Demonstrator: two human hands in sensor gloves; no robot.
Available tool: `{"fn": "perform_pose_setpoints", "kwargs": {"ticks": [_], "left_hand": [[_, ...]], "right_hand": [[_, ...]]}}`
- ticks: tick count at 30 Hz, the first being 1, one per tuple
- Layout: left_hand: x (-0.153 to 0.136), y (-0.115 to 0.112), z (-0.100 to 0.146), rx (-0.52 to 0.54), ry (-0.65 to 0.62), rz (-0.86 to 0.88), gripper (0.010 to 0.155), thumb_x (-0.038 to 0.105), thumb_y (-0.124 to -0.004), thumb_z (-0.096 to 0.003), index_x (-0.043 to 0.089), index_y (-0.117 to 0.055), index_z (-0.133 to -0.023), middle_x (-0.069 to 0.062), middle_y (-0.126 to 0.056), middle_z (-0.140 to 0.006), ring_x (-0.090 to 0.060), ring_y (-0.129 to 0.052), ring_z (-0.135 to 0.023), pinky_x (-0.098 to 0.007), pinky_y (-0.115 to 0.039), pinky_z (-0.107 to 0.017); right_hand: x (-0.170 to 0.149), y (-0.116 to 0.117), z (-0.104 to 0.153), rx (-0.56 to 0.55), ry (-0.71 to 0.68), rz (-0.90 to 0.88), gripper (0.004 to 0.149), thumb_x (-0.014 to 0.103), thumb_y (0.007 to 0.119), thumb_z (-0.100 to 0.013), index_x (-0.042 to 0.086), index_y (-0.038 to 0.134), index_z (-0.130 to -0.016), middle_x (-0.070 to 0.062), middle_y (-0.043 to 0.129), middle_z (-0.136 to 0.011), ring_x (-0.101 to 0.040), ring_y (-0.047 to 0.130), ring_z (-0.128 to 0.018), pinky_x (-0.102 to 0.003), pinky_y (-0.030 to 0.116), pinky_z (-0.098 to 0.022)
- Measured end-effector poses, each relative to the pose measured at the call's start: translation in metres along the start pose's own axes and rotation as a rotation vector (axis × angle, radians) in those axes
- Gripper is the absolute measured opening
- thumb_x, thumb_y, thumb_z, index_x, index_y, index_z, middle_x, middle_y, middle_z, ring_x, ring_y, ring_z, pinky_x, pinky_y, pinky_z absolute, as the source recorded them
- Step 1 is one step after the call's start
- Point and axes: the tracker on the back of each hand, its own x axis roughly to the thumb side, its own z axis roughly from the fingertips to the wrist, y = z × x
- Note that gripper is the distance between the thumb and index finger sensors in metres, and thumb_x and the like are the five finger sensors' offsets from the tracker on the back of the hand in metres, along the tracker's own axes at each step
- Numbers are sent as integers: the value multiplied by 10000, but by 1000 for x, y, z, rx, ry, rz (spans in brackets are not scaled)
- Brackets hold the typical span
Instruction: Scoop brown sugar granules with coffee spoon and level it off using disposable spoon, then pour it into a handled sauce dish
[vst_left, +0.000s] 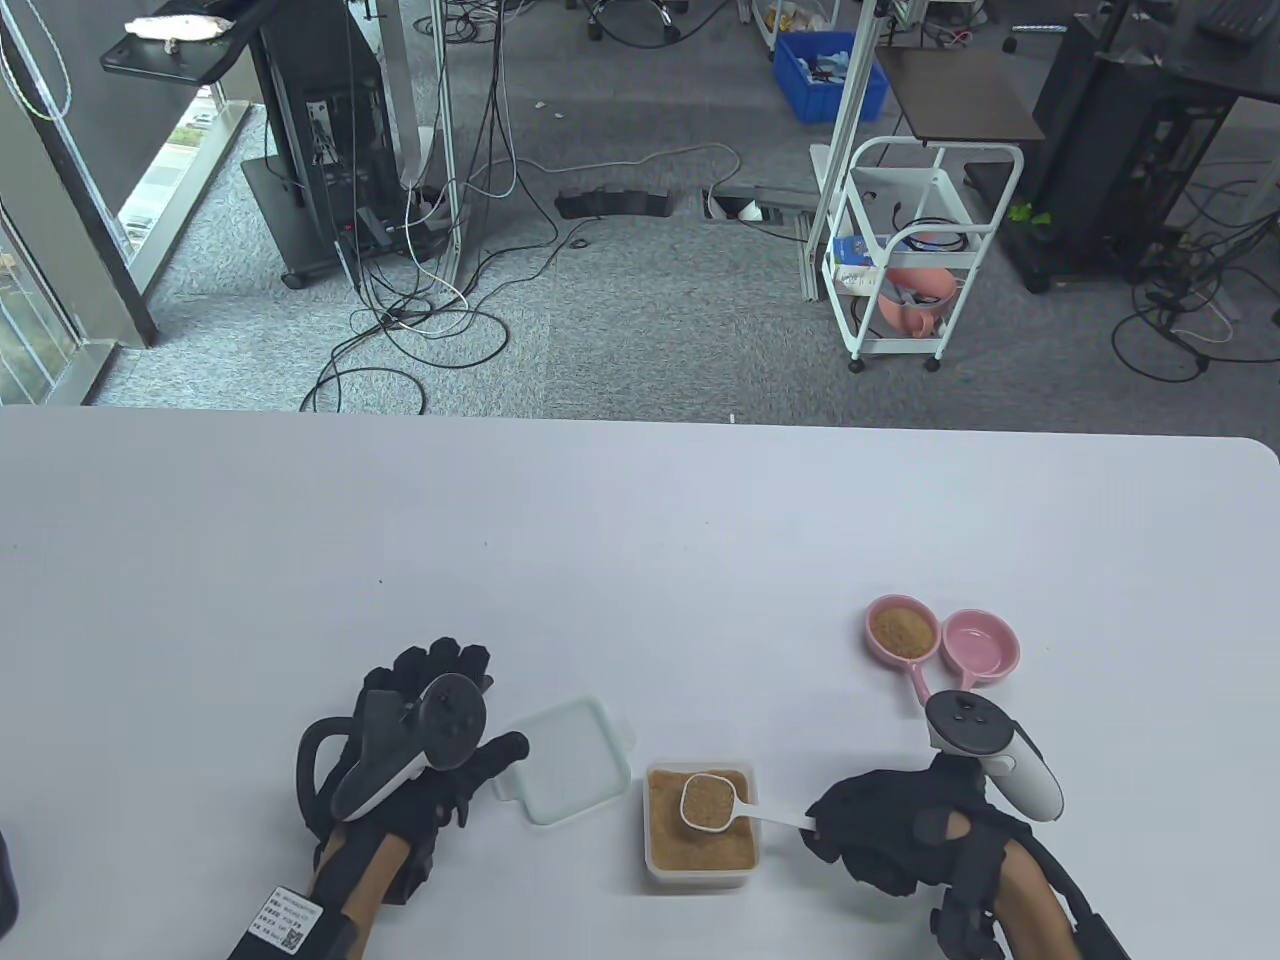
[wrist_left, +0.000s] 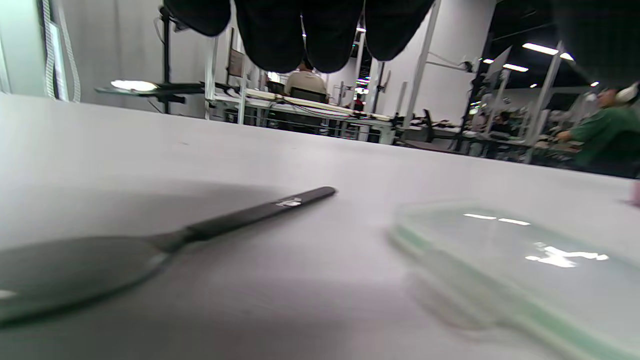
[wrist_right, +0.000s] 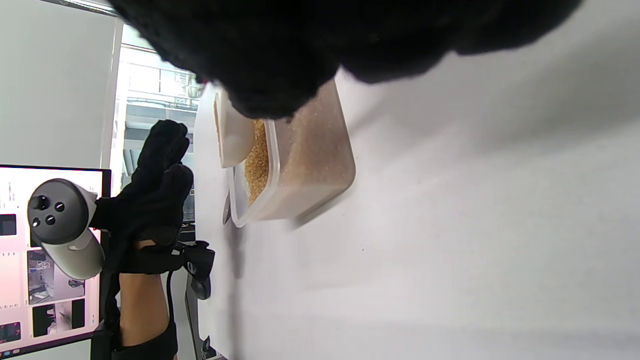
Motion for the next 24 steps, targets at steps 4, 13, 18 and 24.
{"fn": "perform_pose_setpoints", "kwargs": {"ticks": [4,13,18,24], "left_hand": [[19,-6,5,-95,-207,205,1074,895,-634,-277,376,-302,-1156,70,-310,-1256,-298,-392,-1228,-518,-389,-865],[58,-26,13,-208,-371,254,1125,923,-629,-261,353,-257,-1157,57,-274,-1257,-308,-343,-1225,-513,-369,-862],[61,-29,14,-222,-380,240,1121,919,-626,-266,350,-254,-1157,53,-276,-1256,-310,-343,-1224,-514,-368,-862],[56,-29,11,-229,-354,233,1113,913,-625,-273,346,-254,-1156,49,-285,-1256,-315,-351,-1223,-522,-366,-859]], "right_hand": [[1,-2,2,-14,-12,-11,436,386,785,-496,93,913,-792,19,989,-368,-194,937,-109,-472,811,-308],[2,-9,8,-48,-41,-38,435,387,784,-496,92,912,-790,22,988,-365,-189,936,-103,-470,813,-303],[3,-17,14,-92,-66,-67,435,387,784,-496,92,912,-789,23,988,-362,-187,936,-100,-468,814,-300],[0,-35,30,-200,-96,-130,433,389,785,-495,94,915,-785,28,988,-358,-181,935,-94,-463,817,-295]]}}
